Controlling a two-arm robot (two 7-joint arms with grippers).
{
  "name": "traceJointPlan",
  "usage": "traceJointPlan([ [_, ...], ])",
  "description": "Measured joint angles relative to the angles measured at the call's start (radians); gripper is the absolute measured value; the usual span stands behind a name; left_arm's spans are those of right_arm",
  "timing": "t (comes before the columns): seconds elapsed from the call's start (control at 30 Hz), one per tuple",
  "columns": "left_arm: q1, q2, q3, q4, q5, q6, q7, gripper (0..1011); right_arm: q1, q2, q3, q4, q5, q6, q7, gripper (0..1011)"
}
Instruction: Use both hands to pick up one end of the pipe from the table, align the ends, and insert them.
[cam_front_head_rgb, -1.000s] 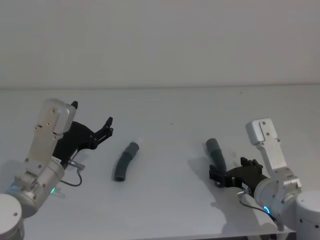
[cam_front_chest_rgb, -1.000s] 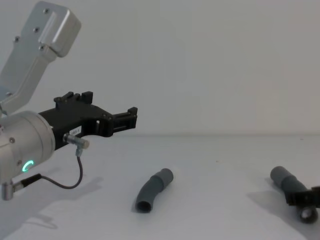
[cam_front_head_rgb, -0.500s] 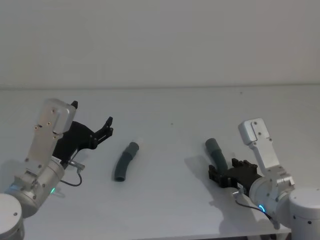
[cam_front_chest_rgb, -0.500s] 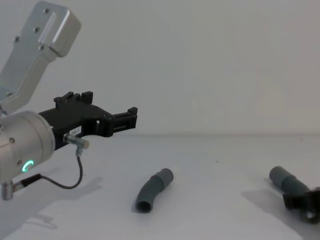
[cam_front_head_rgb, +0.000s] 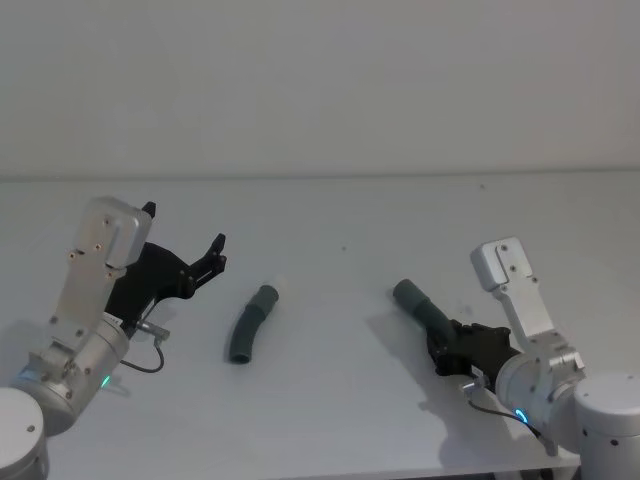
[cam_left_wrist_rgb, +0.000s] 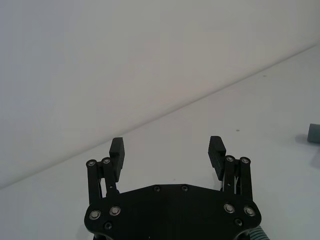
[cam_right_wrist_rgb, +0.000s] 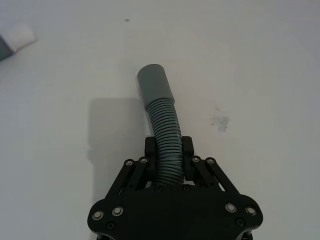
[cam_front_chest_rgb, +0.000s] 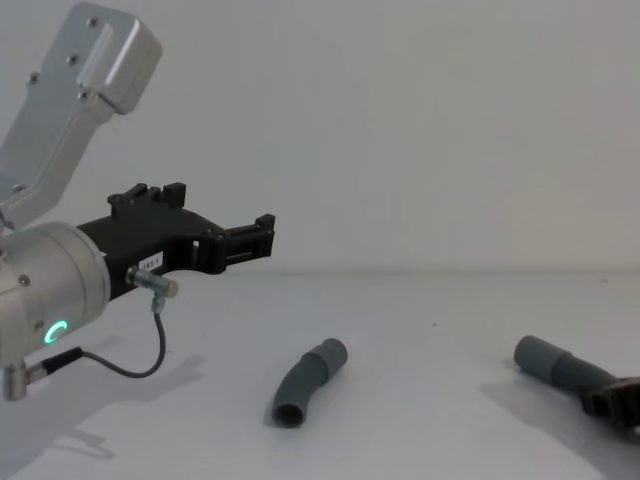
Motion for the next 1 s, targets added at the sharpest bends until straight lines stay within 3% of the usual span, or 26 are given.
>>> traceJointPlan([
  [0.27, 0.0, 0.0, 0.0, 0.0, 0.0, 0.0, 0.0, 1001, 0.005, 0.003, 0.002, 0.017, -0.013, -0.027, 0.005, 252],
  [0.5, 0.0, 0.0, 0.0, 0.0, 0.0, 0.0, 0.0, 1001, 0.01, 0.018, 0.005, 0.034, -0.027, -0.084, 0.024, 248],
  [1.0, 0.0, 0.0, 0.0, 0.0, 0.0, 0.0, 0.0, 1001, 0.035, 0.094, 0.015, 0.064, -0.025, -0.285, 0.18, 241],
])
